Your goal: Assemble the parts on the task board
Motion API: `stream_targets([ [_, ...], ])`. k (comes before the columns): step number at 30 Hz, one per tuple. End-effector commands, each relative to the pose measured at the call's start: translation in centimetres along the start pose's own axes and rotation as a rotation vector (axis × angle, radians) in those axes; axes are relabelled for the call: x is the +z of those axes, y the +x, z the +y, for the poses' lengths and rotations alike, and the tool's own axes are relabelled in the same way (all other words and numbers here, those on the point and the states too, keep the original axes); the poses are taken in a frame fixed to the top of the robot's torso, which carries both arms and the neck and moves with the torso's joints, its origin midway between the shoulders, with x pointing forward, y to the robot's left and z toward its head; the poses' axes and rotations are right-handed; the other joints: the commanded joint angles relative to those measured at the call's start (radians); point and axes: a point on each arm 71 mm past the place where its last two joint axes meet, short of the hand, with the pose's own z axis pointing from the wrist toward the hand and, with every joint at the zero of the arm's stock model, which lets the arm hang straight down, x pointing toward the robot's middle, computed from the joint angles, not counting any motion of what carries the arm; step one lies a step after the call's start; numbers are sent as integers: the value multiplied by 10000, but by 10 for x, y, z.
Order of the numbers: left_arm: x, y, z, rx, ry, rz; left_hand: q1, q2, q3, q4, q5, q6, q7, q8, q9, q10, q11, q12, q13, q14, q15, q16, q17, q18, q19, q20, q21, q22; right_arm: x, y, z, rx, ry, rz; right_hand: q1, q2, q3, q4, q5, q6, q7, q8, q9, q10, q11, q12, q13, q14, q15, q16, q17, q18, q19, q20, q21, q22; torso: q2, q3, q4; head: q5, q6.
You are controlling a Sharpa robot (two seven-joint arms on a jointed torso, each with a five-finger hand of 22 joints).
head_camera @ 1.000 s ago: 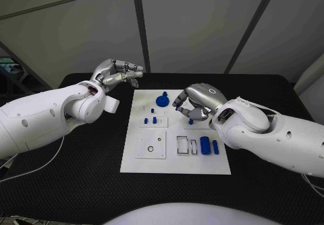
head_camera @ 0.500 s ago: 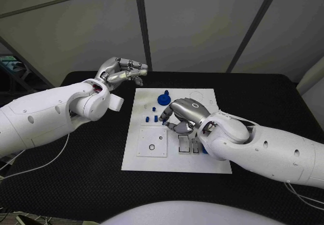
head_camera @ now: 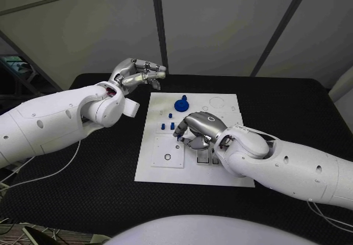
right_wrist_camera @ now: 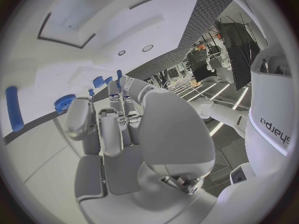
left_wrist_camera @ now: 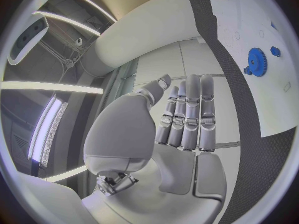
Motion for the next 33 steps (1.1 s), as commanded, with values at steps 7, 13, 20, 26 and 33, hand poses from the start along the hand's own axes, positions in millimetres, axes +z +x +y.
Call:
stream_targets([
  [7, 1, 1, -2, -118, 189, 103, 44, 22, -50, -35, -9, 46, 22, 47, 1, -85, -4, 40, -13, -92, 5, -36, -17, -116, -16, 59, -61, -15, -1, 11, 2, -14, -97, 664, -117, -9, -72, -15, -37, 39, 43, -14, 6, 124, -102, -54, 18, 583, -46, 36, 64, -128, 69, 19, 54, -3, 3, -10, 2, 29, -66],
  [13, 1, 2, -2, -128, 186, 123, 44, 22, -50, -35, -9, 46, 22, 47, 1, -85, -4, 40, -13, -92, 5, -36, -17, -116, -16, 59, -61, -15, 1, 15, 2, -57, -46, 841, -128, -8, -78, -17, -37, 31, 45, -20, 4, 117, -100, -63, 17, 583, -44, 36, 61, -129, 70, 20, 56, 1, 6, -7, -11, 62, -91],
  [20, 1, 3, -2, -142, 180, 154, 44, 22, -50, -35, -9, 46, 22, 47, 1, -85, -4, 40, -13, -92, 5, -36, -17, -116, -16, 59, -61, -15, 3, 17, 4, -160, -32, 930, -139, -10, -86, -19, -38, 24, 47, -25, 2, 110, -98, -72, 17, 581, -42, 31, 50, -126, 62, 22, 50, -10, 8, -7, 4, 89, -125],
  [26, 1, 3, -2, -144, 170, 161, 44, 22, -50, -35, -9, 46, 22, 47, 1, -85, -4, 40, -13, -92, 5, -36, -17, -116, -16, 59, -61, -15, 3, 18, 3, -362, 44, 952, -139, -10, -86, -19, -38, 24, 47, -25, 2, 110, -98, -72, 17, 581, -42, 31, 50, -126, 62, 22, 50, -10, 15, -4, -19, 132, -166],
  [33, 2, 4, -2, -168, 166, 211, 61, 28, -53, -47, -11, 58, 21, 56, 2, -84, -6, 54, -14, -104, 3, -36, -21, -113, -16, 59, -73, -17, 4, 20, 5, -642, 11, 1190, -169, -61, -135, -64, -62, 9, 44, -41, -2, 102, -97, -101, 24, 572, -37, 14, 11, -118, 32, 29, 28, -46, -1, -8, 2, 106, -174],
])
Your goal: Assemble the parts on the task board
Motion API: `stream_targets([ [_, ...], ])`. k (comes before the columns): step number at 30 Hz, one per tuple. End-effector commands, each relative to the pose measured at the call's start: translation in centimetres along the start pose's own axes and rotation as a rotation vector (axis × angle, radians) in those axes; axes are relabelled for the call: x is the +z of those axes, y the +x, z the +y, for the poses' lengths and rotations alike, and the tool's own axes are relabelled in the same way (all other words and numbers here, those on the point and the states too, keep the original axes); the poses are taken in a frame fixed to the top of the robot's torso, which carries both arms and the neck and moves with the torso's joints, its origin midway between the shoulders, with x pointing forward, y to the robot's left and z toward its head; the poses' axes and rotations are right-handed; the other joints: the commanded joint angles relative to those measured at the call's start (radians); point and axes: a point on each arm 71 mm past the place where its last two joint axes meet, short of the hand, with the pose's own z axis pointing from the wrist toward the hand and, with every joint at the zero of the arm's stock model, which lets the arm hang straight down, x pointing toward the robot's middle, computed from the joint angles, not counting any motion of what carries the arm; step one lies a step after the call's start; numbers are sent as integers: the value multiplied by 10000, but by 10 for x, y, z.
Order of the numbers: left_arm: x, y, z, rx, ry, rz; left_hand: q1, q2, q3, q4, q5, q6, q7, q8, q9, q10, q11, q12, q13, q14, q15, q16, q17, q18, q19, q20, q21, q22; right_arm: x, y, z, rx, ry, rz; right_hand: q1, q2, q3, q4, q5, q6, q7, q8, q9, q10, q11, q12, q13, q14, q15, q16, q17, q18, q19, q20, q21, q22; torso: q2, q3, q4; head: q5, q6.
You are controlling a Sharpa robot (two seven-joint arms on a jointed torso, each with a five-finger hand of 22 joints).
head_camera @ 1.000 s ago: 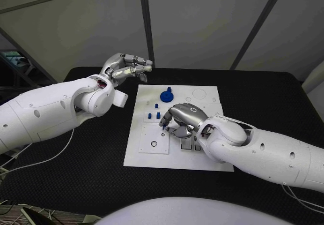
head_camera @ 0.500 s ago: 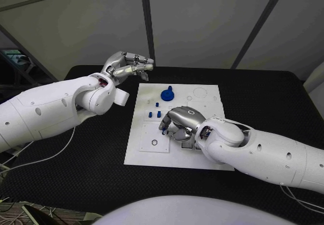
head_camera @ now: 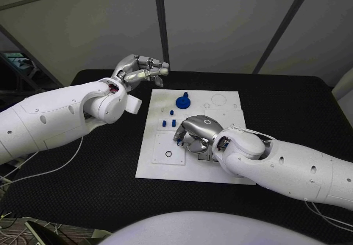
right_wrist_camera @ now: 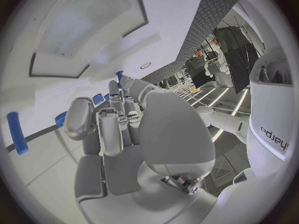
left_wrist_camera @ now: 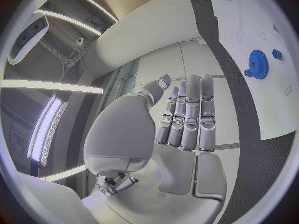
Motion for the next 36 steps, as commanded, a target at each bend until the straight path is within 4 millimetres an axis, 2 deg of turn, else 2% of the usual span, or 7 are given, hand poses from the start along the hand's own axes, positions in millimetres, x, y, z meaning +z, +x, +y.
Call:
stream_targets([
  [1, 1, 2, -2, -96, 164, 129, 61, 28, -26, -19, -11, 58, 21, 56, 2, -85, -6, 54, -15, -76, -26, -36, -14, -114, -16, 60, -34, -9, 1, 2, 1, -413, 3, 346, -109, -2, -84, -20, -11, -8, 26, -24, 2, 48, -43, -68, 22, 571, -37, 12, 8, -117, 31, 30, 27, -13, -8, 4, 18, -21, -17],
  [11, 1, 2, -2, -102, 141, 140, 61, 28, -26, -19, -11, 58, 21, 56, 2, -85, -6, 54, -15, -76, -26, -36, -14, -114, -16, 60, -34, -9, 2, 6, 3, -623, -35, 816, -295, -76, -259, 2, 54, -47, 28, -65, -11, 5, -30, -145, 27, 560, -21, 3, -23, -104, -23, 47, -17, -73, -12, -4, 8, 15, 5],
  [16, 1, 2, -1, -97, 118, 130, 116, 35, -20, -56, -11, 57, 20, 58, 0, -93, -9, 66, -19, -90, -31, -37, -19, -110, -14, 56, -43, -7, 2, 7, 1, -660, 72, 893, -749, -352, -557, 175, 77, -571, 186, -386, -137, -569, 166, -505, -129, 525, 141, -58, -148, -80, -139, 163, -139, -240, -15, -4, 0, 31, 7],
  [22, 1, 2, -1, -104, 52, 146, 109, 28, -35, -57, -16, 29, 40, 44, -7, -116, 5, 64, -25, -92, -26, -34, -21, -110, -11, 57, -48, -6, 1, 5, 0, -720, 134, 699, -853, -648, -921, 147, 29, -1315, 316, -415, -173, -1505, 379, -507, -337, 452, 321, -181, -390, 13, -417, 345, -441, -676, -16, -7, 5, -48, 55],
  [27, 1, 2, -1, -100, 9, 138, 108, 27, -37, -57, -16, 22, 45, 40, -9, -122, 8, 63, -26, -93, -25, -33, -22, -110, -10, 58, -49, -6, 1, 4, 0, -809, 179, 524, -756, -612, -1324, 115, -15, -1619, 358, -386, -161, -2188, 458, -400, -341, 241, 384, -628, -1105, 216, -1068, 417, -1120, -1666, -18, 9, -6, -82, 79],
  [31, 2, 3, 0, -109, -37, 157, 107, 29, -45, -56, -17, -5, 58, 27, -14, -141, 18, 62, -31, -94, -19, -31, -23, -112, -7, 60, -52, -5, -1, 2, 1, -836, 171, 300, -679, -552, -1504, 107, -11, -1689, 373, -352, -152, -2363, 477, -259, -320, 223, 393, -695, -1198, 233, -1120, 434, -1224, -1777, -14, -3, 6, -107, 124],
  [36, 2, 3, 0, -121, -59, 183, 109, 31, -49, -58, -17, -24, 67, 18, -18, -156, 25, 61, -34, -94, -15, -29, -24, -112, -5, 61, -55, -4, -7, -4, 2, -771, 149, -138, -559, -409, -1559, 89, 10, -1580, 395, -238, -121, -2312, 471, 38, -271, 310, 386, -541, -961, 164, -839, 425, -1022, -1458, -28, 6, -10, -118, 143],
])
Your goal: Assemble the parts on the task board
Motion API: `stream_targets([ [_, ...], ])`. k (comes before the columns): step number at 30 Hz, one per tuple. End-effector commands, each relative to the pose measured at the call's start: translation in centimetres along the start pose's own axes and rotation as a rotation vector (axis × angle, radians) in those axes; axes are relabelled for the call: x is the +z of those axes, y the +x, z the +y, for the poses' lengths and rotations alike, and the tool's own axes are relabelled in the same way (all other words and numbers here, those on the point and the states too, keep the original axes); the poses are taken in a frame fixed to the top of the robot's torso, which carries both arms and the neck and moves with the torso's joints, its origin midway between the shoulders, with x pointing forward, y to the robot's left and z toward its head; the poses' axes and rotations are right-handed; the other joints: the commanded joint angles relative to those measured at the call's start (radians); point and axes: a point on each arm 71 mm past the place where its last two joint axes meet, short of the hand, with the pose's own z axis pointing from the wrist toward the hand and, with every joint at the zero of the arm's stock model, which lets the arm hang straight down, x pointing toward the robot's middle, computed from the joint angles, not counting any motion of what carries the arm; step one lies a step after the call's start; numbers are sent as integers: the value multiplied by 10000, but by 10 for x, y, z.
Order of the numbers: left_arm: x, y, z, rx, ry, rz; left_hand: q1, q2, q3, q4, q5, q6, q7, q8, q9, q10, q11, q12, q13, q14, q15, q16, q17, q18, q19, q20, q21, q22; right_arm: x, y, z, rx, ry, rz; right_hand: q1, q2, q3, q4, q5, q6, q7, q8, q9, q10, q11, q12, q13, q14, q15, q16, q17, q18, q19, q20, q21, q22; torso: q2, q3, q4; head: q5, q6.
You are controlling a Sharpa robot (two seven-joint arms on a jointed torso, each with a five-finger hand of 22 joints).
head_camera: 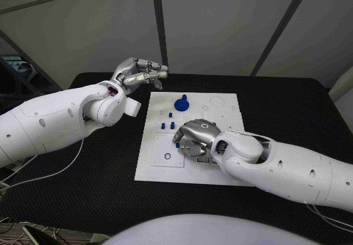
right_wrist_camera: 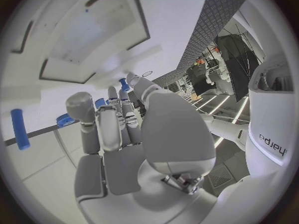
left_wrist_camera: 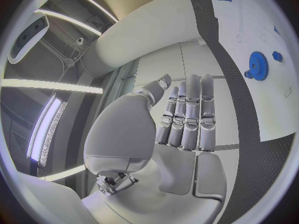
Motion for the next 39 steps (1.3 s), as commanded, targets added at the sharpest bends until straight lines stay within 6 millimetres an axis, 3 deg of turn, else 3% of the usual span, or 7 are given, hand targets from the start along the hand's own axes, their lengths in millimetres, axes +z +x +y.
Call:
stream_targets([
  [1, 1, 1, -1, -73, 0, 104, 70, -8, -21, -30, -17, -24, 67, 18, -9, -46, -12, 61, -12, -48, 12, -29, -16, -113, -5, 61, -55, -6, -5, -7, 0, -42, 77, -624, 107, 4, -65, 26, 1, 23, 27, 58, 17, -16, 6, 83, 13, 333, 80, 46, 46, -4, 123, -15, 85, 116, -3, 3, -15, -7, 27],
  [12, 0, 1, -1, -107, 15, 208, -2, -41, -100, 2, -28, -53, 91, 10, -8, -95, 13, 73, -21, -39, 40, -4, -14, -122, 9, 79, -71, -7, -29, -34, -17, 1020, 926, -1286, 55, 110, -84, 120, -180, 129, -60, 160, 18, 143, -67, 539, 35, 392, 32, 162, 190, -61, 366, -48, 270, 387, -46, -30, -88, -62, 135],
  [16, 0, 2, -1, -144, 79, 313, -166, -95, -263, 100, -32, -125, 129, -16, -12, -164, 48, 100, -25, -78, 83, 5, -21, -131, -15, 119, -156, -50, -39, -52, -32, 2044, 1461, -1195, 91, 161, -47, 126, -185, 190, -200, 197, 23, 241, -150, 695, 37, 398, -26, 167, 180, -71, 416, -87, 312, 451, -38, -37, -97, -131, 248],
  [19, 0, 2, -1, -149, 93, 331, -178, -101, -291, 110, -32, -145, 136, -23, -13, -184, 57, 106, -26, -86, 88, 9, -22, -130, -17, 126, -175, -61, -48, -61, -44, 2164, 1729, -1032, 83, 125, -65, 122, -174, 188, -214, 195, 19, 200, -153, 701, 20, 395, -36, 157, 157, -70, 412, -98, 307, 442, -59, -61, -132, -138, 235],
  [23, 0, 2, -1, -156, 92, 354, -177, -100, -294, 110, -31, -146, 136, -23, -13, -186, 57, 107, -26, -87, 89, 10, -22, -130, -18, 127, -177, -62, -58, -71, -64, 1742, 2102, -813, 28, 26, -168, 136, -104, 163, -224, 181, 6, 35, -148, 711, -31, 389, -36, 143, 124, -66, 390, -116, 280, 405, -58, -54, -167, -148, 255],
  [31, 0, 3, 0, -179, 48, 423, -154, -93, -297, 101, -25, -149, 131, -22, -11, -193, 54, 115, -26, -91, 88, 14, -23, -128, -17, 129, -188, -68, -64, -75, -83, 638, 2619, -488, 69, -11, -289, 136, -48, 149, -259, 171, -1, -196, -121, 723, -70, 386, -15, 140, 111, -55, 343, -116, 224, 332, -50, -57, -122, -177, 245],
  [39, 0, 3, 1, -179, -22, 431, -137, -79, -296, 98, -21, -152, 129, -21, -10, -201, 54, 119, -26, -94, 87, 17, -23, -125, -14, 131, -195, -72, -61, -73, -86, 188, 2765, -145, 78, -23, -360, 150, -67, 96, -273, 137, -14, -289, -95, 736, -76, 381, 13, 125, 81, -45, 308, -117, 183, 278, -46, -55, -138, -204, 210],
])
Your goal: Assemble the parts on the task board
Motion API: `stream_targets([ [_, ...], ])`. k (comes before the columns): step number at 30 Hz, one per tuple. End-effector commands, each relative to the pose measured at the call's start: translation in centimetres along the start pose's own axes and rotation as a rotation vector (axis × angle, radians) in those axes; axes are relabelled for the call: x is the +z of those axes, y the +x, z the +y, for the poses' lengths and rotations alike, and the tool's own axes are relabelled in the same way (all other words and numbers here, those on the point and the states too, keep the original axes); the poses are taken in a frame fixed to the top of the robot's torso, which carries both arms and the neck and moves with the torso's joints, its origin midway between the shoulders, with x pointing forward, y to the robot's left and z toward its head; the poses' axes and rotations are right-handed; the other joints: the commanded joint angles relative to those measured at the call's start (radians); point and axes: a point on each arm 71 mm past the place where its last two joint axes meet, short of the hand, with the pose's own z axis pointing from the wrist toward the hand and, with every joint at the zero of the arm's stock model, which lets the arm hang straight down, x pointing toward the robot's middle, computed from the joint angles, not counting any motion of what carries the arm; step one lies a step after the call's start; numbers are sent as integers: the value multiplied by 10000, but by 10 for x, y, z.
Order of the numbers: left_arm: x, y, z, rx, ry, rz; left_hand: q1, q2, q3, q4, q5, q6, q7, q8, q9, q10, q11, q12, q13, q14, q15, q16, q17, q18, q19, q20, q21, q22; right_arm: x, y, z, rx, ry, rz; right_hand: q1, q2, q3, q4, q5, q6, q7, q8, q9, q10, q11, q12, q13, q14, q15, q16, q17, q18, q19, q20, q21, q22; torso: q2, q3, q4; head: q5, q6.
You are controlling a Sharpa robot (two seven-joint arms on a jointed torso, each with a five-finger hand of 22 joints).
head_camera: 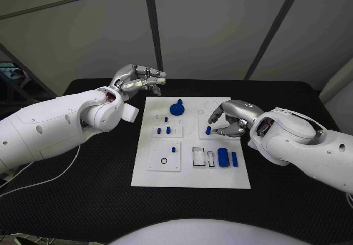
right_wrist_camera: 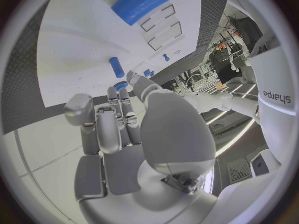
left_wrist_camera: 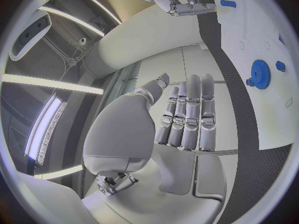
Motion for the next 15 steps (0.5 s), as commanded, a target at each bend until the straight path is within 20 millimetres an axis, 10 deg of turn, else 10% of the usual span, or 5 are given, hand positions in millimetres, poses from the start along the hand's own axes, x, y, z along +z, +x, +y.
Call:
stream_targets([
  [1, 1, 1, -1, -76, 56, 131, -43, 15, -63, 4, -21, -44, 21, -21, -13, -79, 3, 58, -16, -41, 33, 17, -13, -124, -15, 56, -40, -13, 3, 2, -1, -572, 77, 375, 20, -34, -73, -1, 23, -23, -28, -47, -11, -100, -3, 40, -12, 381, 16, 11, -3, -41, -40, -14, -47, -11, 1, 1, -8, -13, -7],
  [15, 1, 2, -1, -94, 89, 176, -19, 38, -59, -1, -15, -49, 19, -21, -11, -89, 2, 65, -17, -45, 32, 22, -13, -120, -10, 57, -50, -18, 18, 7, -1, -622, 149, 266, 152, 159, -68, 42, -22, -289, -42, -227, -31, 22, -19, 264, 4, 392, 0, 40, 30, -57, 21, 15, -13, 61, -9, -14, 3, -32, -127],
])
